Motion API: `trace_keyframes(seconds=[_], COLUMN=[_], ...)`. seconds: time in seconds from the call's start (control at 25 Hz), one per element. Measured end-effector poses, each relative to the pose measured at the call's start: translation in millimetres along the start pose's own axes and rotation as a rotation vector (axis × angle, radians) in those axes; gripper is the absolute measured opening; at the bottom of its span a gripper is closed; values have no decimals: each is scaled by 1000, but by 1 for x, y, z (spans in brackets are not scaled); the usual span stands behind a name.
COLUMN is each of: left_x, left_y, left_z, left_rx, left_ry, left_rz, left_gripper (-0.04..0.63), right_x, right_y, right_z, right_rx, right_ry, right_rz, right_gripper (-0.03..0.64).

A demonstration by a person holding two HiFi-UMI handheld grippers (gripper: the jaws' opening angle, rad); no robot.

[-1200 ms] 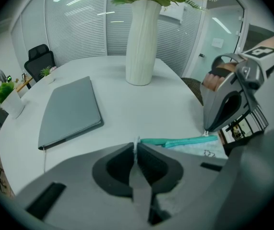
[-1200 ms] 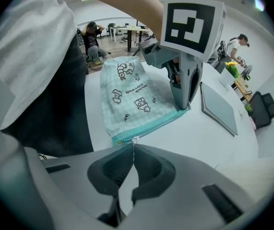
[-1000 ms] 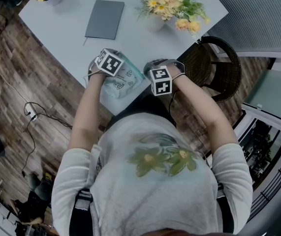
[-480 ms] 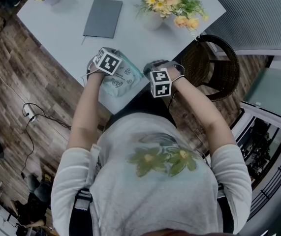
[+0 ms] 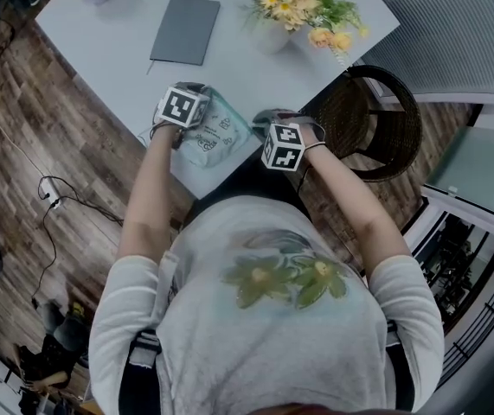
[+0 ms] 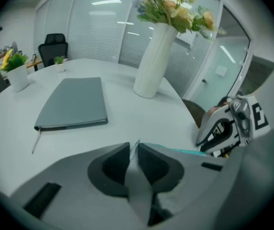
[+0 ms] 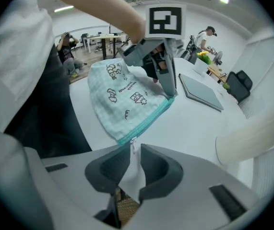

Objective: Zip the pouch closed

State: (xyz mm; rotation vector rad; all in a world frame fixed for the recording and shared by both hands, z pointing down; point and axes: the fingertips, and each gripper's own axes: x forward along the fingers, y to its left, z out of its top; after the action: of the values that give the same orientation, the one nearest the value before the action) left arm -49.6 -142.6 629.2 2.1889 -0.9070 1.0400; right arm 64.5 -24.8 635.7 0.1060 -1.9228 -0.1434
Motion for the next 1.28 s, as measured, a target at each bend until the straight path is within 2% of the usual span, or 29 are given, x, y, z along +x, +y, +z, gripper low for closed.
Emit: trace_keyframes(seconds=[0.08, 0.2, 0.44, 0.56, 0.68, 0.92, 1.16, 1.28], left_x=[-7, -24, -81, -106, -130, -177, -211, -224], left_y=[-2, 3, 11, 7, -9, -58, -94, -112], left_z=[6, 10, 12, 17, 25, 42, 47, 50], left_rx=[-87, -191, -300, -303, -262, -208, -296, -304], left_ry=[-88, -182, -365, -434, -484, -560, -635, -676], left_rz=[-31, -17, 112, 191, 267, 294, 323, 339], left_gripper=[52, 61, 62, 61, 61, 40, 5, 5], right_x=[-3, -12, -52, -70, -92, -145, -194, -210], right_y=[-4, -12, -40, -50, -54, -65, -61, -51], right_z=[2, 6, 28, 40, 50, 71, 88, 95], right_rx=[77, 199, 430, 480, 532, 577, 602, 590], right_ry=[-30, -96, -296, -380, -460, -622, -755, -788], right_rz=[15, 16, -59, -93, -117, -195, -214, -215], right_gripper=[81, 83, 83, 83, 83, 52, 18, 17])
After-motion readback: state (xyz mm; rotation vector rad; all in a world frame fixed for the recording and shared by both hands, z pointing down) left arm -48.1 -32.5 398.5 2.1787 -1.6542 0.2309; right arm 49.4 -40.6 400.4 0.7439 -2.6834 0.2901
